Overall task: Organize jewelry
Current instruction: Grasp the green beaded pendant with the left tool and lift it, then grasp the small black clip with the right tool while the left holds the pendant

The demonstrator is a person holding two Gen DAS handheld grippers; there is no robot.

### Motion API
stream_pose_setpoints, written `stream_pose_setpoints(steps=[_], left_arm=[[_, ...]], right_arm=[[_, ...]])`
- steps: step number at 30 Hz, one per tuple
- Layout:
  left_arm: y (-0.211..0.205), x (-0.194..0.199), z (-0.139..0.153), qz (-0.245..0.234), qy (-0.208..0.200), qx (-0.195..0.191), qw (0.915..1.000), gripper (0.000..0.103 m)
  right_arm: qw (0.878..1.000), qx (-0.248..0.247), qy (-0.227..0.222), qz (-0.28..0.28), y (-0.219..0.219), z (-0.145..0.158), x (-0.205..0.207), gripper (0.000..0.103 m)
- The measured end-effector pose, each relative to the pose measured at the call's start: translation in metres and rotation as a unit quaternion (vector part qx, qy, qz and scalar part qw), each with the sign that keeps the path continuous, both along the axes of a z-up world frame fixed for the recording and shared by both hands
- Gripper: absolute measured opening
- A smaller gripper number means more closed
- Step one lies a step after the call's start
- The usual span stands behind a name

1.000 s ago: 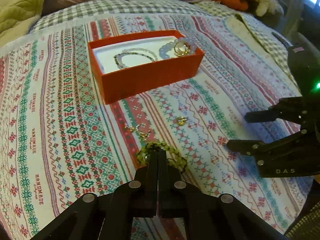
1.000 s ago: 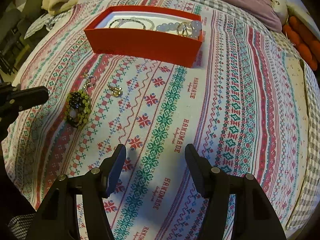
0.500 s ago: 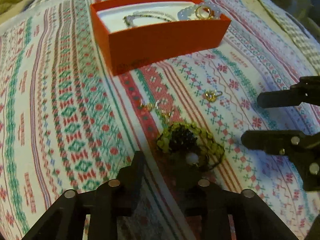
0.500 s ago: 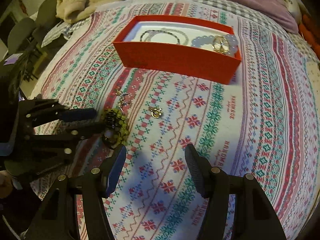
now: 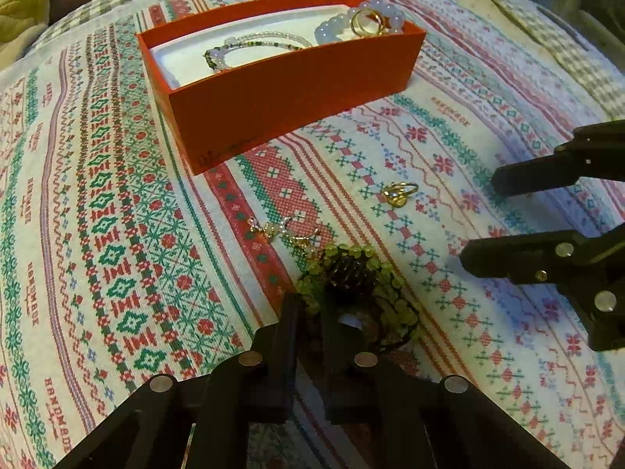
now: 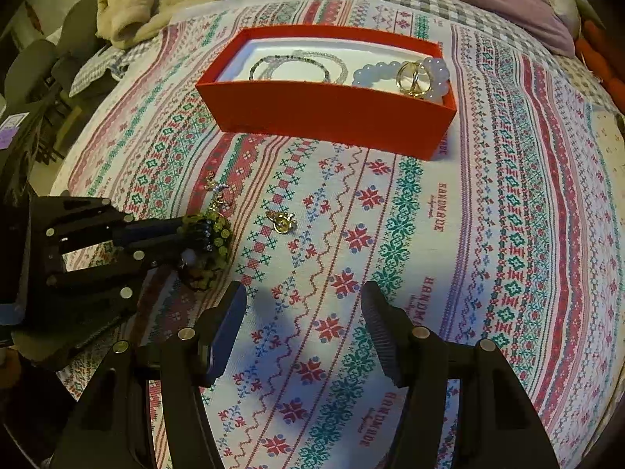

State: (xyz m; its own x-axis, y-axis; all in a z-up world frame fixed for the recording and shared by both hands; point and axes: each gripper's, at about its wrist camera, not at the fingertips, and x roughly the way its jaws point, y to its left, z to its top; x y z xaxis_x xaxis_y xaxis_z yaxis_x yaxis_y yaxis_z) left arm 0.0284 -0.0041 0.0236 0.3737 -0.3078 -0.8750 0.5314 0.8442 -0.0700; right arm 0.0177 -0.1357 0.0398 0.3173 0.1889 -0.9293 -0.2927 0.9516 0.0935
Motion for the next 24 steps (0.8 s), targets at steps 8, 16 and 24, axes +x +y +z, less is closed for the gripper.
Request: stream_pose_setpoints(steps=[8, 16, 24], left_arm=[[0.006, -0.019, 0.047, -0.003, -0.047, -0.047, 0.9978, 0.004], [0.019, -0.024, 0.088, 0.014, -0.087, -0.094, 0.9917, 0.003], [0.048, -0.006, 0.057, 0.088, -0.039, -0.056, 0.9938, 0.004]], right_arm=[[1.000, 0.008, -0.015, -0.004, -0.007, 0.013, -0.003, 0.064], [0.999, 0.022, -0.023, -0.011, -0.009, 0.020, -0.002, 0.064], [0.999, 0.046, -0.013, 0.013, 0.012, 0.014, -0.001, 0.064]])
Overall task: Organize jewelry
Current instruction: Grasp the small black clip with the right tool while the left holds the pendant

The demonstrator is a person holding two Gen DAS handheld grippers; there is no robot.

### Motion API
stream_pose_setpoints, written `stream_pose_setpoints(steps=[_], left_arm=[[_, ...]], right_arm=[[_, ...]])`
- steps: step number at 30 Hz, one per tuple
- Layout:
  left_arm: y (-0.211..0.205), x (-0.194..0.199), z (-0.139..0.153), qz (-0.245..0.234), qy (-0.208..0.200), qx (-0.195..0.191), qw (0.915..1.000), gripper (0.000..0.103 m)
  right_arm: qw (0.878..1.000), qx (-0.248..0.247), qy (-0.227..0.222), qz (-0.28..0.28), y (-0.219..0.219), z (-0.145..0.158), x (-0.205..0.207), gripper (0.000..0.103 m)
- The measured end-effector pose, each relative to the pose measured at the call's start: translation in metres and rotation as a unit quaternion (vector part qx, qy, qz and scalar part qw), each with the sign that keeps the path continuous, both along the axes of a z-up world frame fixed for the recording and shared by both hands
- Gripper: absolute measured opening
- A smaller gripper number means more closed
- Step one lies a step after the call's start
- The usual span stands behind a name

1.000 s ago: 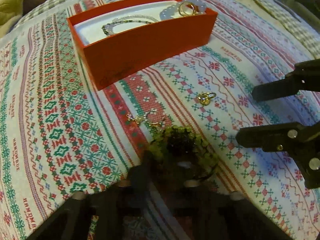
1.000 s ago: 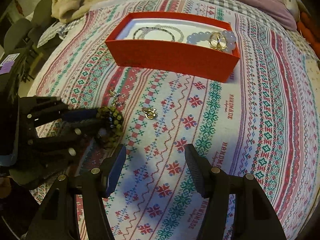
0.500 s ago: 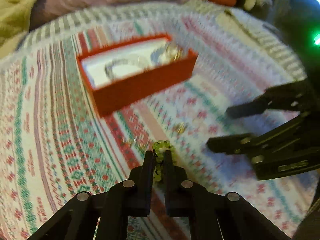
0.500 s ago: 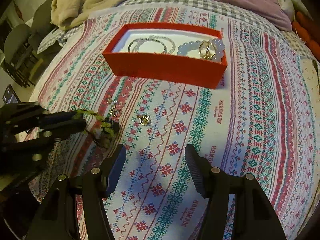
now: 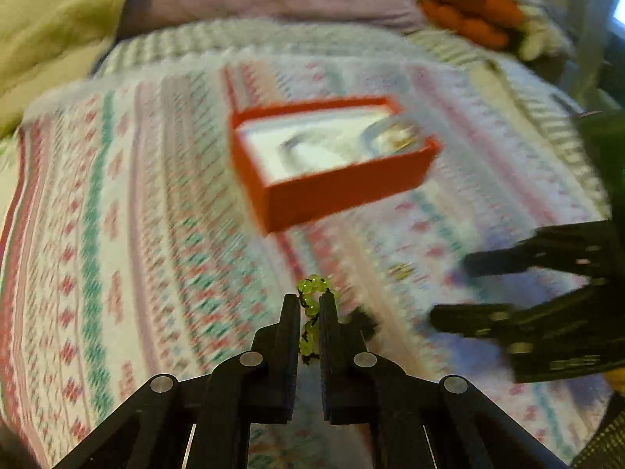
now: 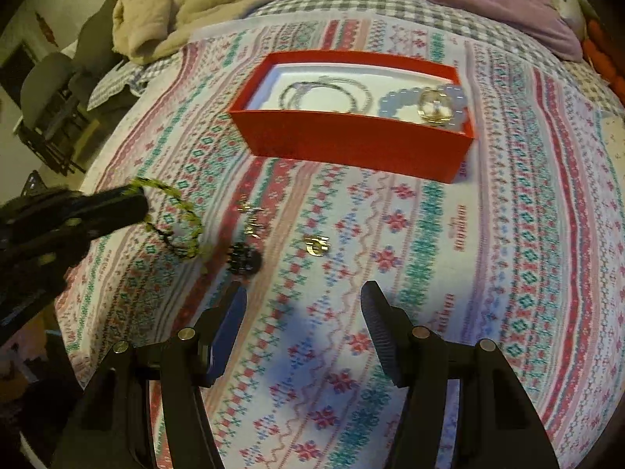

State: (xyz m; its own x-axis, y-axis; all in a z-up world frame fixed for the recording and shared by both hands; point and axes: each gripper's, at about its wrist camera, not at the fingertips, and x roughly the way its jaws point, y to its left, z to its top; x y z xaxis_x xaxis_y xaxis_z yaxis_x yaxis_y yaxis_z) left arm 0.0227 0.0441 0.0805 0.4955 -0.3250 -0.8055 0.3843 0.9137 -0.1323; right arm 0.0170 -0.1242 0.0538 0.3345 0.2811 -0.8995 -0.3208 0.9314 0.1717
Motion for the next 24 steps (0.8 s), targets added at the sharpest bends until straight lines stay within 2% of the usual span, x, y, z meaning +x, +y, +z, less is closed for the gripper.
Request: stream_pose_setpoints(steps=[6, 12, 19, 22, 23, 24], left_arm=[[0.024, 0.010, -0.030, 0.053, 0.051, 0.019, 0.9971, 0.004], [0.031, 0.007, -0.046, 0.063, 0.074, 0.026, 0.9949, 0.004], [0.034, 0.006, -0.052, 0.065, 0.081, 0.028, 0.9942, 0.004], [0.034, 0.006, -0.053, 0.064, 0.080, 0.032, 0.9942, 0.004], [0.033, 0.006, -0.053, 0.064, 0.079, 0.034, 0.9942, 0.004], [0.033, 0.006, -0.053, 0.064, 0.079, 0.035, 0.9942, 0.004]], right_arm=[[0.999, 0.027, 0.005, 0.021, 0.020, -0.005, 0.003, 0.063], [0.999, 0.027, -0.003, 0.045, 0.043, -0.014, 0.006, 0.061], [0.998, 0.003, -0.006, 0.055, 0.059, -0.032, 0.011, 0.046], [0.998, -0.004, -0.015, 0.057, 0.062, -0.034, 0.011, 0.043], [0.998, -0.007, -0.017, 0.057, 0.063, -0.034, 0.011, 0.039], [0.998, -0.015, -0.022, 0.057, 0.064, -0.035, 0.011, 0.030]])
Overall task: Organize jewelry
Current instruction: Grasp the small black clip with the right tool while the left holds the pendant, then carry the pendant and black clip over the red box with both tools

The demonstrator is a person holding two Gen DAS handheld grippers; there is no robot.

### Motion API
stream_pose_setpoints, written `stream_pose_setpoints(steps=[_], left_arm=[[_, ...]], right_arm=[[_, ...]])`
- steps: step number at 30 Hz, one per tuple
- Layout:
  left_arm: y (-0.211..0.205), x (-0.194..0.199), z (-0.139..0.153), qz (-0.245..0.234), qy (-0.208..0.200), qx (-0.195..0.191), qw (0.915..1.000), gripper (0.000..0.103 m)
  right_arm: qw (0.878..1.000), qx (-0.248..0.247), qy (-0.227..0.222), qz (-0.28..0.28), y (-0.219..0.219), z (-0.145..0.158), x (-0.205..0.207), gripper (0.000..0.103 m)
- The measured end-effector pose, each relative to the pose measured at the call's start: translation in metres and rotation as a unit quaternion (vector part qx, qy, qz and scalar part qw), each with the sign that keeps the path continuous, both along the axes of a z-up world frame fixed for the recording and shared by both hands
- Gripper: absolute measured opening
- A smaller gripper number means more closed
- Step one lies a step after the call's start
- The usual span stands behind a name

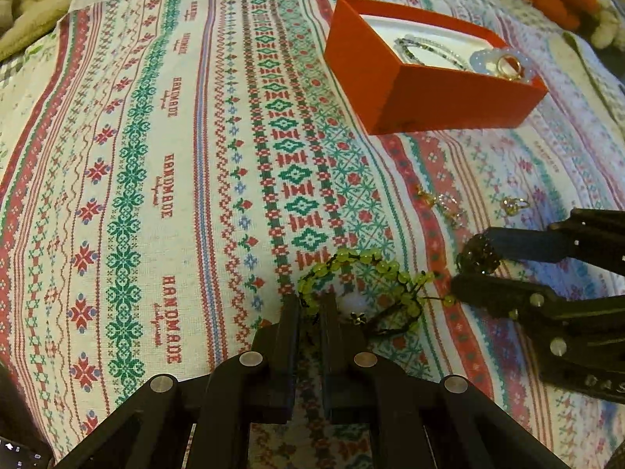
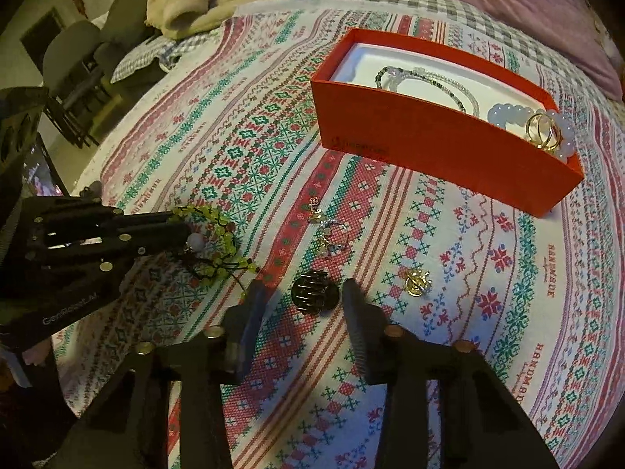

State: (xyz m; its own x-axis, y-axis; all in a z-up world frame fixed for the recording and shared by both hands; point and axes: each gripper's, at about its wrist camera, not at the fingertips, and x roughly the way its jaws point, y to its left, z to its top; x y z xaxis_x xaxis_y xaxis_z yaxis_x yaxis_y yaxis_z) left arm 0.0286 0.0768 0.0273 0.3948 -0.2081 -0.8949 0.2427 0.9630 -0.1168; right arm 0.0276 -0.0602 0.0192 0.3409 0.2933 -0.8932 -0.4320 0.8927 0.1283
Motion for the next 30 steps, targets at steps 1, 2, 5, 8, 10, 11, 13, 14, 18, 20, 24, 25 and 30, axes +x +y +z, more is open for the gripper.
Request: stream_pose_setpoints(steps=[1, 2, 5, 8, 10, 11, 13, 14, 18, 20, 24, 25, 30], left_arm=[[0.000, 0.000, 0.000, 0.000, 0.000, 0.001, 1.0000, 0.004], [-0.001, 0.000, 0.000, 0.001, -0.001, 0.002, 1.0000, 0.004], [-0.001, 0.001, 0.001, 0.003, -0.001, 0.001, 1.0000, 0.004], [-0.001, 0.001, 0.004, 0.002, -0.004, -0.002, 1.0000, 0.004], [-0.001, 0.000, 0.008, 0.001, -0.008, -0.004, 1.0000, 0.004], [0.000, 0.000, 0.010, 0.002, -0.011, -0.006, 0.9999, 0.004], [0.001, -0.002, 0.014, 0.005, -0.018, -0.007, 0.9998, 0.004], [0.001, -0.002, 0.016, 0.008, -0.021, -0.009, 0.9997, 0.004], [0.002, -0.002, 0.023, 0.012, -0.029, -0.015, 0.9994, 0.004], [0.002, -0.003, 0.026, 0.013, -0.034, -0.018, 0.9992, 0.004], [0.000, -0.003, 0.033, 0.015, -0.041, -0.023, 0.9988, 0.004], [-0.001, -0.003, 0.036, 0.014, -0.044, -0.025, 0.9986, 0.004], [-0.005, -0.002, 0.047, 0.010, -0.055, -0.032, 0.9979, 0.004]], right_arm=[[1.000, -0.004, -0.002, 0.000, 0.000, -0.001, 0.000, 0.026], [1.000, -0.004, -0.002, 0.000, -0.001, -0.001, 0.000, 0.026], [1.000, 0.001, 0.000, -0.001, -0.003, 0.001, 0.000, 0.026], [1.000, 0.004, 0.001, -0.003, -0.007, 0.006, -0.002, 0.026], [1.000, 0.006, 0.002, -0.004, -0.013, 0.011, -0.004, 0.026], [1.000, 0.006, 0.001, -0.005, -0.016, 0.014, -0.005, 0.026], [1.000, 0.007, 0.002, -0.009, -0.023, 0.018, -0.007, 0.026], [1.000, 0.010, 0.003, -0.011, -0.028, 0.021, -0.008, 0.026], [1.000, 0.005, 0.009, -0.024, -0.044, 0.024, -0.012, 0.026], [0.999, 0.004, 0.011, -0.032, -0.054, 0.025, -0.013, 0.026], [0.999, 0.002, 0.012, -0.046, -0.072, 0.028, -0.016, 0.026], [0.999, 0.002, 0.013, -0.050, -0.076, 0.029, -0.017, 0.026], [0.998, 0.000, 0.012, -0.066, -0.089, 0.035, -0.017, 0.026]])
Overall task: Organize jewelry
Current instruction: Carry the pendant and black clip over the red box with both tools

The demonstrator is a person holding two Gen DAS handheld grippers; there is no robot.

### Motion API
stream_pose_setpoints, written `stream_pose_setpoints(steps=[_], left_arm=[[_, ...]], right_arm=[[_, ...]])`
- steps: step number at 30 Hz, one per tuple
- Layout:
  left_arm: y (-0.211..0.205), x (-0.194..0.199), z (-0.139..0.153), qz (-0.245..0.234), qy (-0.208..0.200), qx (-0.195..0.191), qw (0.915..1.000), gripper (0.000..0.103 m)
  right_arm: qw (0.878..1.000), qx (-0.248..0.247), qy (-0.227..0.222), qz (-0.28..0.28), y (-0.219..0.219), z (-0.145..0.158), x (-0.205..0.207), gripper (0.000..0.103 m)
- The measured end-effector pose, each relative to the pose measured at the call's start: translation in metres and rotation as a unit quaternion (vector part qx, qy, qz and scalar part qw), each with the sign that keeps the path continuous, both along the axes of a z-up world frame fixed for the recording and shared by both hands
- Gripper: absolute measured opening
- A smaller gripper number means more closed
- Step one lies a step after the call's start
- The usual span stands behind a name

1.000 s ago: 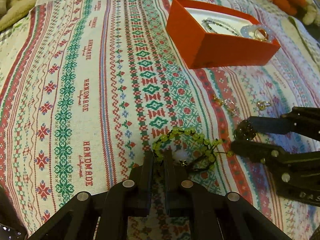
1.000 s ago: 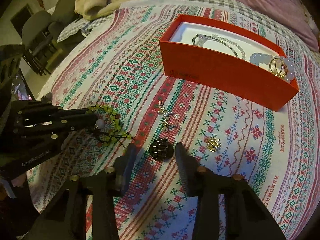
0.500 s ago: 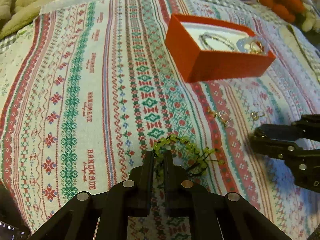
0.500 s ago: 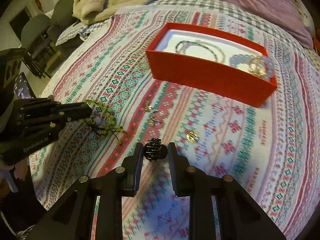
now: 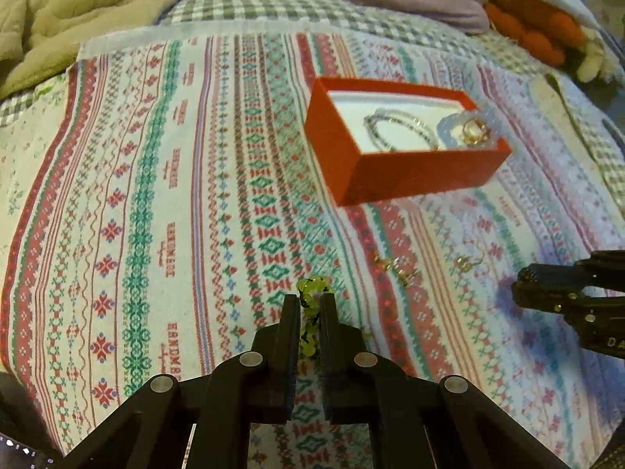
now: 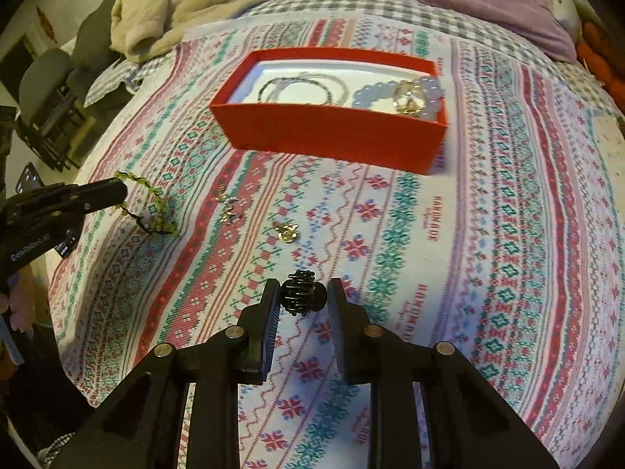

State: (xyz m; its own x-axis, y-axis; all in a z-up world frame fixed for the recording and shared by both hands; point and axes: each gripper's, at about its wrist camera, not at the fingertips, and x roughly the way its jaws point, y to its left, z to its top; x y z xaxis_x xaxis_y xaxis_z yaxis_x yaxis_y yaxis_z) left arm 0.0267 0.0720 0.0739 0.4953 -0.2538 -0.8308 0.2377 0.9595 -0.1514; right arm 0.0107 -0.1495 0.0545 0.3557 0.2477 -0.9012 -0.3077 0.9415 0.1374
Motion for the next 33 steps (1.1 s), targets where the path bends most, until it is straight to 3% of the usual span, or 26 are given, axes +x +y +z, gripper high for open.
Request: stream_pose_setpoints(steps=[33], left_arm=[[-0.029, 0.040, 0.055, -0.002, -0.054, -0.073, 0.9958, 0.004]], right_arm=[[0.998, 0.034, -0.029, -0.040, -0.010, 0.034, 0.047, 0.026]])
